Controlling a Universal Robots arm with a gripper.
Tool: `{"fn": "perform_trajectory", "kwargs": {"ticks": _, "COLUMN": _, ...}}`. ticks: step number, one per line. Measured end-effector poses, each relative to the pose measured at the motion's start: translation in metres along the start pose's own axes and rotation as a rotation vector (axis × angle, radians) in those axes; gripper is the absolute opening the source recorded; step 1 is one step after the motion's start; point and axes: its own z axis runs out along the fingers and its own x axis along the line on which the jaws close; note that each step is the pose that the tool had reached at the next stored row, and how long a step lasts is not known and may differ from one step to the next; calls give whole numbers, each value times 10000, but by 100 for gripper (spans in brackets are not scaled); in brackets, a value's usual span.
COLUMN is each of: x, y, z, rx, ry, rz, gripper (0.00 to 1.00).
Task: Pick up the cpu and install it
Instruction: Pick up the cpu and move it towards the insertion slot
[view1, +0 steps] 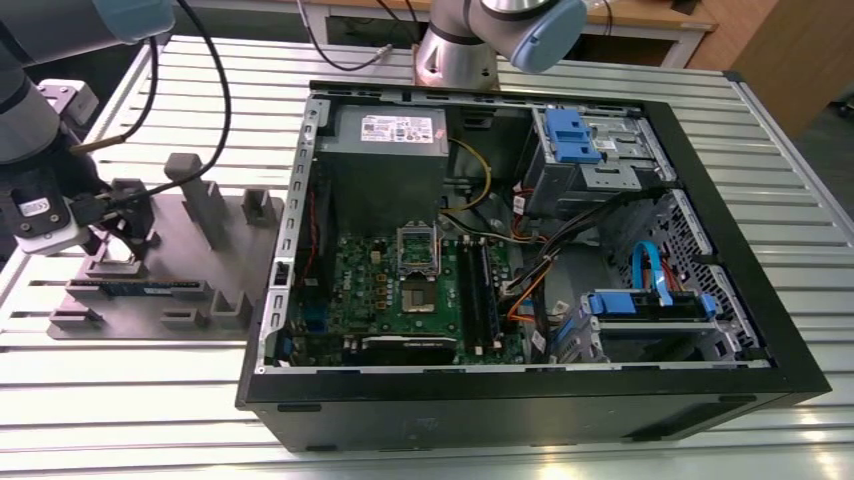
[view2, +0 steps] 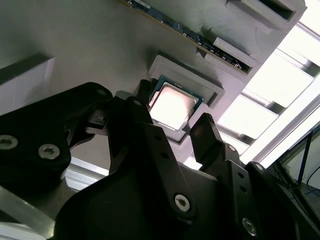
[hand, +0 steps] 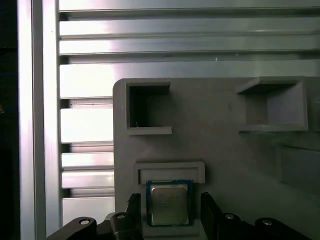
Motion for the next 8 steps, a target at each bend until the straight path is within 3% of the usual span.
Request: {"fn": "perform_trajectory", "kwargs": {"ticks": 8, "x": 3, "y": 12, "z": 47, "rx": 0, "ry": 1, "rz": -26, "gripper": 59}}
